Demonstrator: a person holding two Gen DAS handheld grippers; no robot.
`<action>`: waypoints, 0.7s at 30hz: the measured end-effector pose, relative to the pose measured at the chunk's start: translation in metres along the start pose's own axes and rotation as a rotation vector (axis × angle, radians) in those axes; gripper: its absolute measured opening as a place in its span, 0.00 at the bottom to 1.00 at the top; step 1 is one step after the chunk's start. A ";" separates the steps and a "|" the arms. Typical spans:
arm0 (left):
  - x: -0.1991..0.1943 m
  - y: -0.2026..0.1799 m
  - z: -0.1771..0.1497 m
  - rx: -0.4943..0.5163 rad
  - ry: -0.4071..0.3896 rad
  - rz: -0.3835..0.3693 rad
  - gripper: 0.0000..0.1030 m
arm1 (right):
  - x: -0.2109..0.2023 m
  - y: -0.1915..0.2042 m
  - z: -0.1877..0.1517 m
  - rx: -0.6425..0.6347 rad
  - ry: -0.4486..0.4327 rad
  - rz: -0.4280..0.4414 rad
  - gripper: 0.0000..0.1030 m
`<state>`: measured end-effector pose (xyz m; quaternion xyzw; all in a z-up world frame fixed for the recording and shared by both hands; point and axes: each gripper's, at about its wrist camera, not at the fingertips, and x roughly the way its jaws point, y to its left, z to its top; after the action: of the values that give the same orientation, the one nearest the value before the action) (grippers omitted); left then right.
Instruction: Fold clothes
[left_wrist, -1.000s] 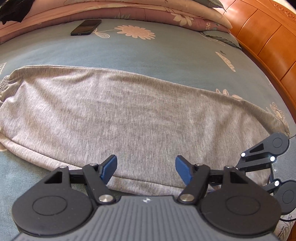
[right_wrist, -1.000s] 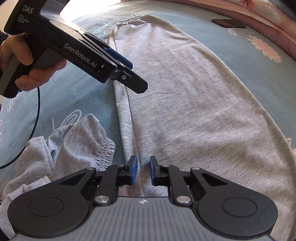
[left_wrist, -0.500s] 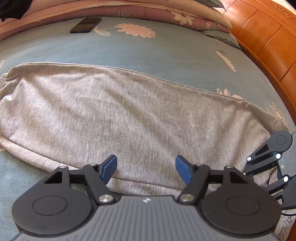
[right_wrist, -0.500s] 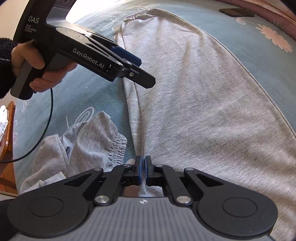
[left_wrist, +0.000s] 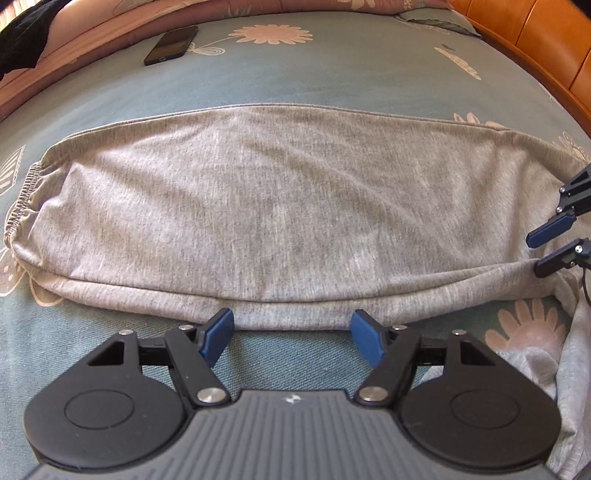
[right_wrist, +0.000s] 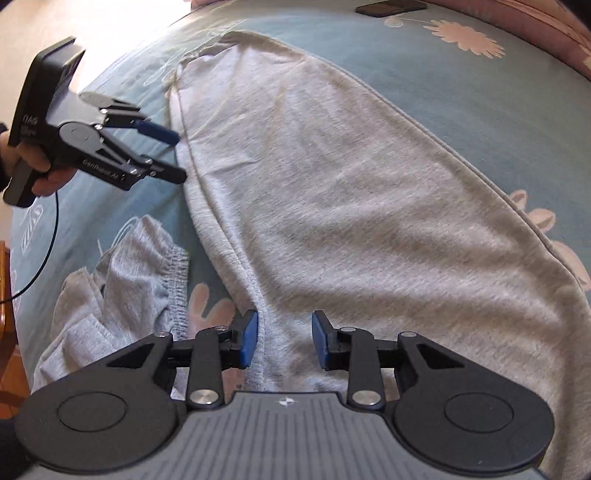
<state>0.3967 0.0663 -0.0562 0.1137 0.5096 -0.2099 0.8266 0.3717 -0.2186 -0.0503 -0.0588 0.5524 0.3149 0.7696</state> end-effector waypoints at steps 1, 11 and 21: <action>-0.003 -0.002 0.002 -0.005 -0.015 0.000 0.69 | -0.001 -0.009 -0.001 0.054 0.007 0.027 0.35; 0.008 -0.069 0.020 0.131 -0.061 -0.122 0.69 | -0.009 -0.042 -0.003 0.202 0.011 0.025 0.36; -0.001 -0.056 0.002 0.132 0.046 0.023 0.67 | -0.032 -0.033 -0.023 0.124 -0.073 -0.203 0.28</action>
<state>0.3719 0.0164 -0.0535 0.1787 0.5122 -0.2310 0.8077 0.3651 -0.2681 -0.0394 -0.0552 0.5338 0.2028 0.8191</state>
